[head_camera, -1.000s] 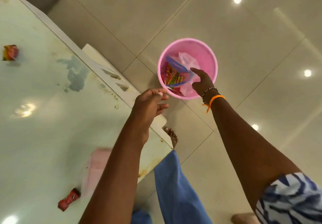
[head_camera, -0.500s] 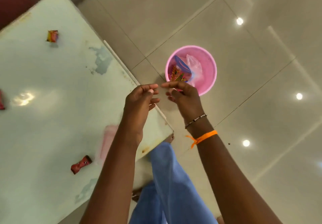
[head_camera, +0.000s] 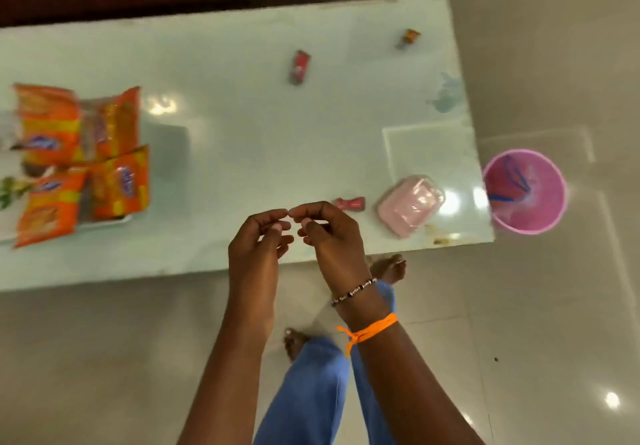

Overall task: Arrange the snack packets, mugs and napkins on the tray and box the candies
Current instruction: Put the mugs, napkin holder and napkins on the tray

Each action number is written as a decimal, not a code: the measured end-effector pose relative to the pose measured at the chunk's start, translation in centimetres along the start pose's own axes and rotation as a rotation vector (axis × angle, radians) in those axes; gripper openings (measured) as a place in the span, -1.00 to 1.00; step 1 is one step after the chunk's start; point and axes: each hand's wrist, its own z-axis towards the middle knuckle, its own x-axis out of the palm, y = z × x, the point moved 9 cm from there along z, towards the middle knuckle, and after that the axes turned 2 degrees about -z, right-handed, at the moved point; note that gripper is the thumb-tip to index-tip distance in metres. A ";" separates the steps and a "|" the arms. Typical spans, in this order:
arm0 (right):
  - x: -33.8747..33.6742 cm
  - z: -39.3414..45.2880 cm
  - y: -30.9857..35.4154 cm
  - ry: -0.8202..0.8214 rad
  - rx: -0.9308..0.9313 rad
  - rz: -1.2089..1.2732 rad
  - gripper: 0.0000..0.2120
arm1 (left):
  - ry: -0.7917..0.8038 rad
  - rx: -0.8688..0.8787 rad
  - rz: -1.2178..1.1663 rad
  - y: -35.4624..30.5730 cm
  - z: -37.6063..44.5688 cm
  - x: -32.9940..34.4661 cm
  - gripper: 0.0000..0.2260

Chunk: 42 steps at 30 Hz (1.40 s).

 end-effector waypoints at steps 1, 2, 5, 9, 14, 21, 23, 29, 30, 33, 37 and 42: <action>3.1 -0.9 0.2 0.050 -0.005 -0.020 -0.76 | -0.050 0.003 -0.033 0.0 -0.2 -3.1 -0.76; 6.1 -1.7 0.4 0.099 -0.018 -0.044 -0.77 | -0.095 0.006 -0.065 0.0 -0.4 -6.1 -0.77; 14.0 -3.9 0.8 0.230 -0.049 -0.096 -0.73 | -0.225 0.000 -0.165 0.2 -0.8 -13.4 -0.79; 23.2 -5.9 0.9 0.370 -0.049 -0.118 -0.73 | -0.405 -0.006 -0.305 -0.1 -1.2 -21.9 -0.80; 33.3 -6.6 1.1 0.459 -0.076 -0.147 -0.73 | -0.504 0.001 -0.345 -0.2 0.9 -31.4 -0.79; 44.8 -5.3 0.9 0.461 -0.043 -0.184 -0.70 | -0.488 -0.007 -0.335 -1.9 7.1 -43.1 -0.76; 48.5 -5.1 1.4 0.484 -0.037 -0.202 -0.67 | -0.497 -0.004 -0.353 -2.9 8.5 -46.7 -0.76; 57.7 -4.3 2.7 0.539 0.000 -0.247 -0.67 | -0.598 0.008 -0.430 -4.2 10.8 -56.6 -0.76; 59.2 -4.2 3.0 0.547 -0.001 -0.258 -0.69 | -0.616 0.011 -0.442 -4.4 11.1 -58.2 -0.75; 63.8 -3.8 3.7 0.575 -0.001 -0.269 -0.77 | -0.648 0.026 -0.448 -5.1 12.4 -62.5 -0.76; 69.8 -2.8 4.0 0.601 -0.004 -0.267 -0.79 | -0.656 0.026 -0.472 -5.7 15.0 -67.2 -0.77; 77.2 -0.5 1.6 0.562 0.090 -0.355 -0.79 | -0.664 0.007 -0.425 -6.2 19.5 -73.4 -0.83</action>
